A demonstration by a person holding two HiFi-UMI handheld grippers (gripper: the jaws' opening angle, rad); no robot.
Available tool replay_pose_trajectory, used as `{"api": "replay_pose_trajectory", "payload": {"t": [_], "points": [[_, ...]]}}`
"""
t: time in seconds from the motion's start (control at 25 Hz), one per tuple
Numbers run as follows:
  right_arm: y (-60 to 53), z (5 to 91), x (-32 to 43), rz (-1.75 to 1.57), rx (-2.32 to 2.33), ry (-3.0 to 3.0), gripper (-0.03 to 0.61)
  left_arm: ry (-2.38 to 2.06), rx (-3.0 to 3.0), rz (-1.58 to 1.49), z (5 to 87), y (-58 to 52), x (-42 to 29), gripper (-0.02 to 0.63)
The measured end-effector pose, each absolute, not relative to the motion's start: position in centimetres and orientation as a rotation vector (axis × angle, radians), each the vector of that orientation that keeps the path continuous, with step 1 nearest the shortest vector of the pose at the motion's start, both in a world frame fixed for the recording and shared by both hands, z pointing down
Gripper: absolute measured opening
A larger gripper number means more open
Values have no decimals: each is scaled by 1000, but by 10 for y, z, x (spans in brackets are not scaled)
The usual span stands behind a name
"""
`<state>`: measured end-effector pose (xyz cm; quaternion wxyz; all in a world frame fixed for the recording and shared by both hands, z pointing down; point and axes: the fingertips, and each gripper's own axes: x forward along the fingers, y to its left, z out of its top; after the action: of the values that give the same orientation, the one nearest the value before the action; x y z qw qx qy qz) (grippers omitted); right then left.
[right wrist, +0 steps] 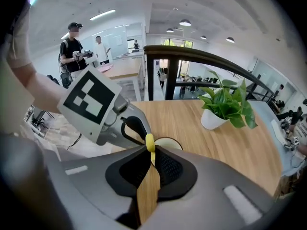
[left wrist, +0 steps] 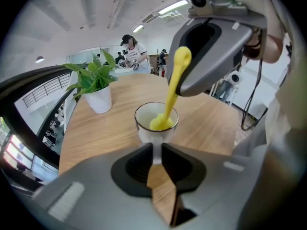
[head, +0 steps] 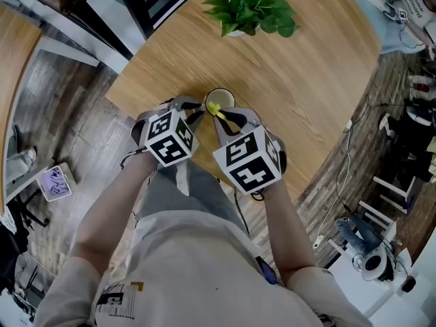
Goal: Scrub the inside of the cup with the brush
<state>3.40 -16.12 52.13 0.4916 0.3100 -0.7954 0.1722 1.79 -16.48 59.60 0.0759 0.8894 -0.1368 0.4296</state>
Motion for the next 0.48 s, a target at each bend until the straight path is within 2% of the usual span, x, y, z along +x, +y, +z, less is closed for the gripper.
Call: {"api": "replay_pose_trajectory", "payload": {"t": [0.24,0.48], "points": [[-180,505,16,400,794,-2038,28,-388,2713,1390,595,-163,16,51],[-202,488,29,390,887,-2050,28,-398,2700,1376,595,-162,16,51]]}}
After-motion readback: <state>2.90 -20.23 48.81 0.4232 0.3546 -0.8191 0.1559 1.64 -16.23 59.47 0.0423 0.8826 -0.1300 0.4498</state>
